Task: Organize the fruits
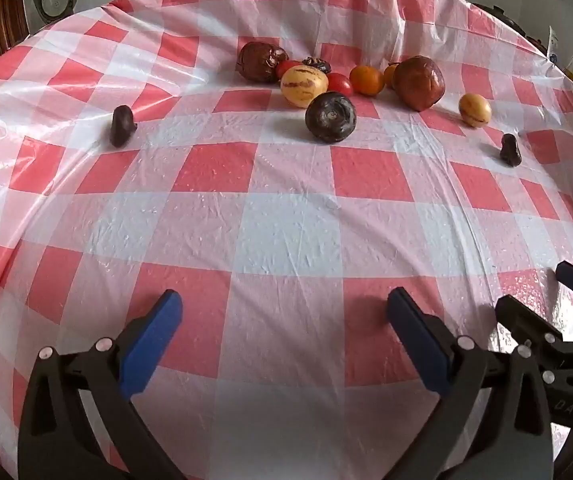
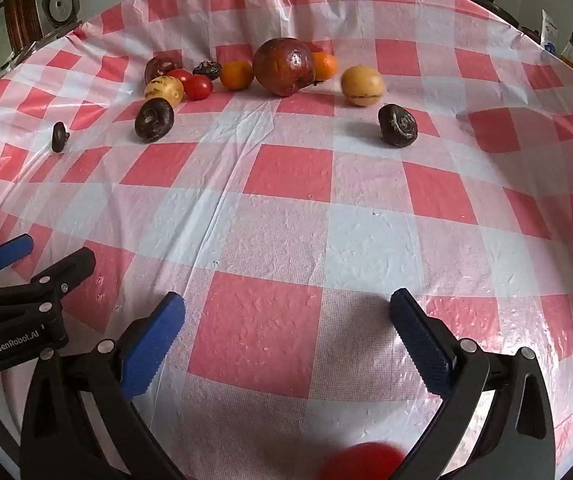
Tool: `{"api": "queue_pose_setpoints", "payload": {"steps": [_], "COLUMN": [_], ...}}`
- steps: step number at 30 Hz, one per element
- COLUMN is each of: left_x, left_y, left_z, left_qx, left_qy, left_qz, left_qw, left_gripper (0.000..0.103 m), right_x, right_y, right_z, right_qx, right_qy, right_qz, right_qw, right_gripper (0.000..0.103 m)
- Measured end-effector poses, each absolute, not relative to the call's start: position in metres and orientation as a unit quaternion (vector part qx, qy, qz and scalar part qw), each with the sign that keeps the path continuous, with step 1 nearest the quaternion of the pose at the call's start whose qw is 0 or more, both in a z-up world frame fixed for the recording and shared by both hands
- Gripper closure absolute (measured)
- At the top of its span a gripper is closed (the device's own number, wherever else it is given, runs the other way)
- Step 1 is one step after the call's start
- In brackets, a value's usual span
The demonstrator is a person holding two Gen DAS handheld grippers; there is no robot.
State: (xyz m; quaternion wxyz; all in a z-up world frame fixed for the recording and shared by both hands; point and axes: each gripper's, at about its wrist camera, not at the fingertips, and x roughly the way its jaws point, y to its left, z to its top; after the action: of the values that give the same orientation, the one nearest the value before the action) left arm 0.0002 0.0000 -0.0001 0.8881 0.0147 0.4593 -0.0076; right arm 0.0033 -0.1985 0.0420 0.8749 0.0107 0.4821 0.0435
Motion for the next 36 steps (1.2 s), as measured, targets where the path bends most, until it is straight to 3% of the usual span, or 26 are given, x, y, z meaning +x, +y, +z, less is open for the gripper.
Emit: {"api": "queue_pose_setpoints", "payload": {"steps": [36], "left_x": [-0.001], "left_y": [-0.001], "left_z": [0.003], "left_qx": [0.015], "left_qy": [0.457], "left_qz": [-0.007], "left_qw": [0.889], "left_gripper": [0.001], "right_x": [0.003], "right_y": [-0.2], "right_z": [0.041], "right_qx": [0.011], "right_qy": [0.481], "right_qz": [0.044], "right_qw": [0.876], "right_gripper": [0.004]}}
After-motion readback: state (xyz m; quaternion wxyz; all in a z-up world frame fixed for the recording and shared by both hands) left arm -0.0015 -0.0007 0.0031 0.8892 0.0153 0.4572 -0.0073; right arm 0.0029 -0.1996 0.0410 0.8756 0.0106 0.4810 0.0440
